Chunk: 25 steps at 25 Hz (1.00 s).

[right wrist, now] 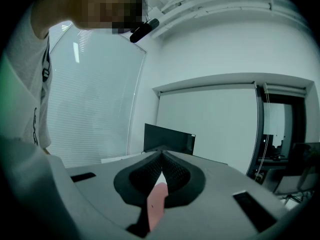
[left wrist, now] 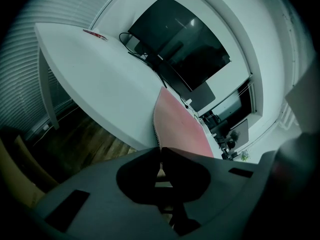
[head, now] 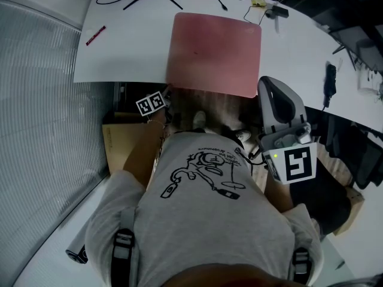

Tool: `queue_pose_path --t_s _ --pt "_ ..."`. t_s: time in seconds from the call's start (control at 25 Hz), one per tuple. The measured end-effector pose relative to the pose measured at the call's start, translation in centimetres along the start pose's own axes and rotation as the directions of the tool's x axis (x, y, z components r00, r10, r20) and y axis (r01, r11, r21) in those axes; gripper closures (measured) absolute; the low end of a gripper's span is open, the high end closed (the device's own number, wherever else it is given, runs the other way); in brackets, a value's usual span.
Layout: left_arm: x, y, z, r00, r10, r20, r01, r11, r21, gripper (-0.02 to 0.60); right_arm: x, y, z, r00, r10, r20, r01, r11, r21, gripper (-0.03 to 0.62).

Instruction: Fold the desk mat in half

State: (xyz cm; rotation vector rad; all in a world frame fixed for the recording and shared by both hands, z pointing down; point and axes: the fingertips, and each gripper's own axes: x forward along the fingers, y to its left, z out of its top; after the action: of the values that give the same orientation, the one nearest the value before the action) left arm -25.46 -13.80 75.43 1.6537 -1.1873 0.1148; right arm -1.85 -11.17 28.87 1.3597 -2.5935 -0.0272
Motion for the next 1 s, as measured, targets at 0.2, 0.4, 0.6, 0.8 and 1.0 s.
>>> queue_pose_path --t_s 0.2,0.4,0.6,0.8,1.0 --pt "-0.3 -1.1 0.3 1.000 -0.007 -0.003 0.007 0.997 0.075 0.549 -0.2 -0.1 -0.2 1.000 -0.003 0.002 0.003 1.000 0.003 0.588" --pt "-0.6 -2.7 0.5 1.000 -0.012 -0.016 0.015 0.983 0.182 0.549 -0.6 -0.3 -0.2 1.000 -0.004 0.005 0.004 1.000 0.006 0.588" --pt "-0.4 -3.8 0.6 1.000 -0.017 -0.023 0.022 0.968 0.249 0.549 -0.8 -0.4 -0.3 1.000 -0.005 0.006 0.005 1.000 0.010 0.588" --pt "-0.1 -5.5 0.4 0.998 -0.042 -0.036 0.051 0.954 0.296 0.549 -1.1 -0.6 -0.4 1.000 -0.004 0.010 0.004 1.000 0.013 0.588" --pt "0.1 -6.6 0.3 0.997 -0.051 -0.051 0.065 0.942 0.330 0.549 -1.5 -0.9 -0.3 1.000 -0.007 0.012 0.007 1.000 0.012 0.588"
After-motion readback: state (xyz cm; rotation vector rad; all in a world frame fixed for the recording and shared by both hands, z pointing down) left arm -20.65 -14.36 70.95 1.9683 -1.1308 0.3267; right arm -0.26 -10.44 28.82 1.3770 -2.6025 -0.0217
